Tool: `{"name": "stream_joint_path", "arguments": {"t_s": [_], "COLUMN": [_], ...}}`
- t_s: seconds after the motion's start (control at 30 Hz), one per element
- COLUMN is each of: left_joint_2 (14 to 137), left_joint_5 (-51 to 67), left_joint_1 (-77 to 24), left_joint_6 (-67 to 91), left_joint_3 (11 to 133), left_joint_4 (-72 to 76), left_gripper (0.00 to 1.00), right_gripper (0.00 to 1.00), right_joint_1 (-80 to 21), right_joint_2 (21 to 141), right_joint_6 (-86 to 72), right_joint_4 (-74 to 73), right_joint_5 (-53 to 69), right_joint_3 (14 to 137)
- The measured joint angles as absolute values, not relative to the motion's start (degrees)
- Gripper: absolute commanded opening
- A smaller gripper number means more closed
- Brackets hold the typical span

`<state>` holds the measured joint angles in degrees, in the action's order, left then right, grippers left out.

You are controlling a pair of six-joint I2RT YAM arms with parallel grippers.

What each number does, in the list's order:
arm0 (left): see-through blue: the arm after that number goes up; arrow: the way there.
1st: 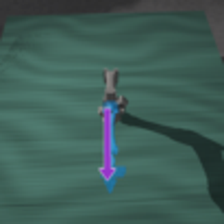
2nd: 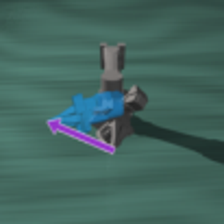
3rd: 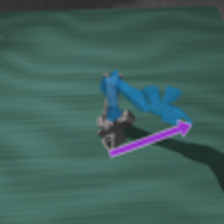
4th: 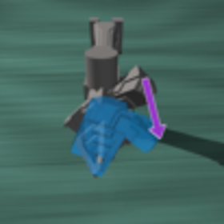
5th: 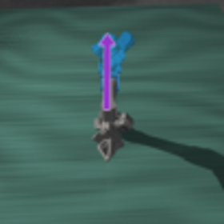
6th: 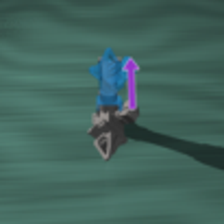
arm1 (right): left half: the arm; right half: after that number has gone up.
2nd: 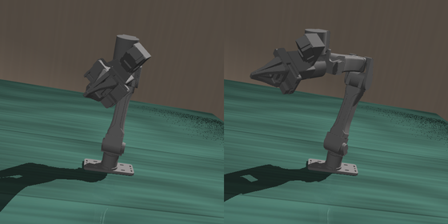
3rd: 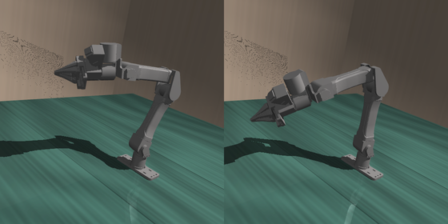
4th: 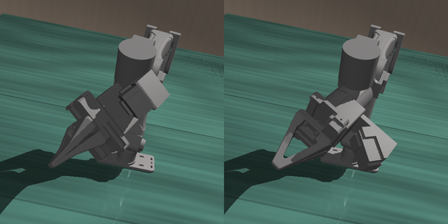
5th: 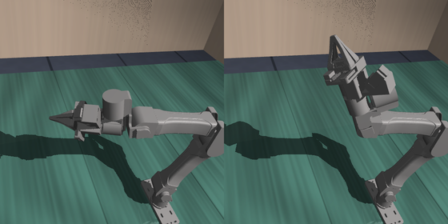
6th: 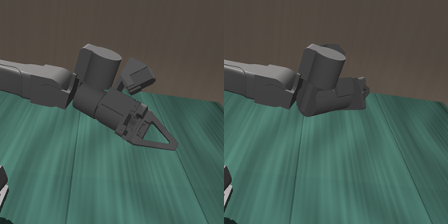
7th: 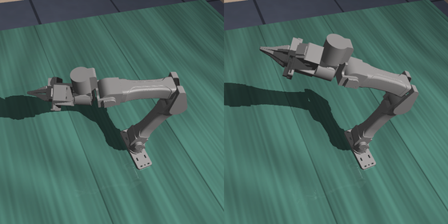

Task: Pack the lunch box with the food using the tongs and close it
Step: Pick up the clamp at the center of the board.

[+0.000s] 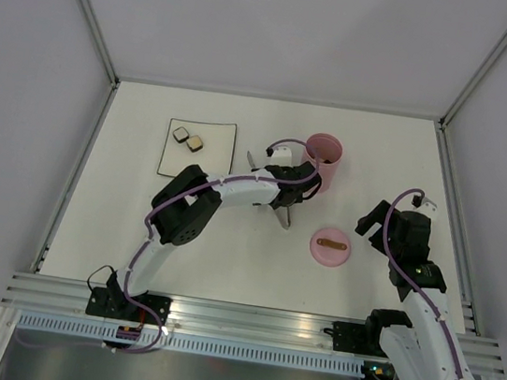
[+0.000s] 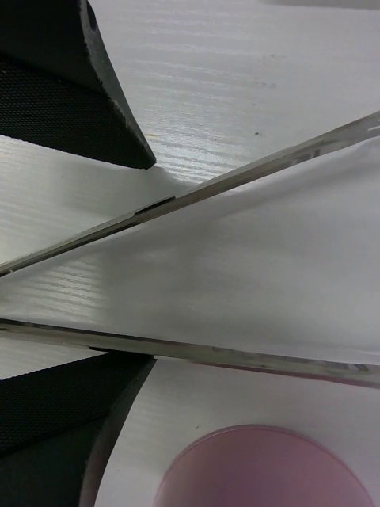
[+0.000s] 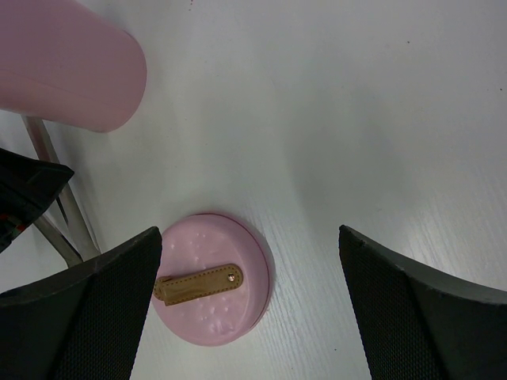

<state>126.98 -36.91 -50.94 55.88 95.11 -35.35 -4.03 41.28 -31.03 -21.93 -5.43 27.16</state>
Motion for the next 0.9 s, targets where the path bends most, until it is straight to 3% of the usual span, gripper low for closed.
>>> {"name": "stream_joint_path", "arguments": {"t_s": [0.2,0.3,0.47,0.6,0.9], "left_joint_2": [127.09,127.24,128.18,128.55,128.07], "left_joint_5": [-38.22,-39.07,-41.01,-41.69,-41.47], "left_joint_1": [-49.47,-48.99,-48.93,-48.93,-48.82], "left_joint_6": [60.99,62.57,64.2,64.97,61.93], "left_joint_3": [95.02,95.02,96.23,96.71,96.25], "left_joint_4": [-35.64,-35.97,-38.76,-40.1,-38.61], "left_gripper": [0.89,0.78,0.71,0.59,0.5], "right_gripper": [0.98,0.98,0.98,0.98,0.98], "right_joint_1": [-4.29,-4.4,-4.38,-4.4,-4.4], "right_joint_2": [41.28,41.3,41.36,41.71,42.06], "right_joint_6": [-31.03,-31.03,-31.03,-31.03,-31.03], "right_joint_4": [-21.91,-21.93,-21.96,-21.96,-22.35], "right_joint_5": [-5.48,-5.61,-5.89,-6.09,-6.57], "right_joint_3": [27.16,27.16,27.16,27.16,27.16]}}
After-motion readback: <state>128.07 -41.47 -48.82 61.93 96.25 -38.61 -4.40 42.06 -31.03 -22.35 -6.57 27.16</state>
